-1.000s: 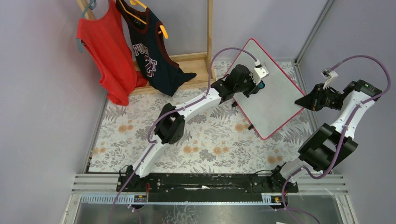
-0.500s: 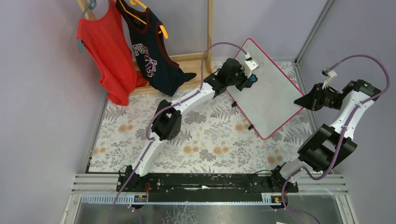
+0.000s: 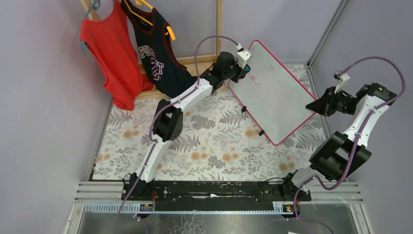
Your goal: Erase the whiteboard
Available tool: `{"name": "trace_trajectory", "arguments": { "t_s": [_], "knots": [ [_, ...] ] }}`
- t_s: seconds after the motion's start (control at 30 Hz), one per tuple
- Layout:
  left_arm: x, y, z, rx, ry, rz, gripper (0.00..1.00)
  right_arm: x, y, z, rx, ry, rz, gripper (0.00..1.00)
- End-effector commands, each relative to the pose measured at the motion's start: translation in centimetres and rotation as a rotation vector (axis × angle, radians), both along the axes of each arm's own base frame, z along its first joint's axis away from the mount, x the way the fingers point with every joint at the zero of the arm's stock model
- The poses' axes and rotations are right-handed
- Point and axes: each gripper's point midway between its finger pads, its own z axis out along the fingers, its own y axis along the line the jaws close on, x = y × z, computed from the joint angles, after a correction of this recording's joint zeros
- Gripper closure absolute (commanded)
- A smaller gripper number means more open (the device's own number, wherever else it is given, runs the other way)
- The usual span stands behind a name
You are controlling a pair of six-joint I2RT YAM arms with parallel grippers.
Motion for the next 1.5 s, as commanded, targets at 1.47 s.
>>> {"name": "trace_trajectory", "arguments": {
  "t_s": [1.47],
  "knots": [
    [0.7,-2.5,-1.4,-0.044,-0.044,-0.003,1.00,-2.3,1.4,-3.5,-0.086,0.141,0.115,1.00]
  ]
}}
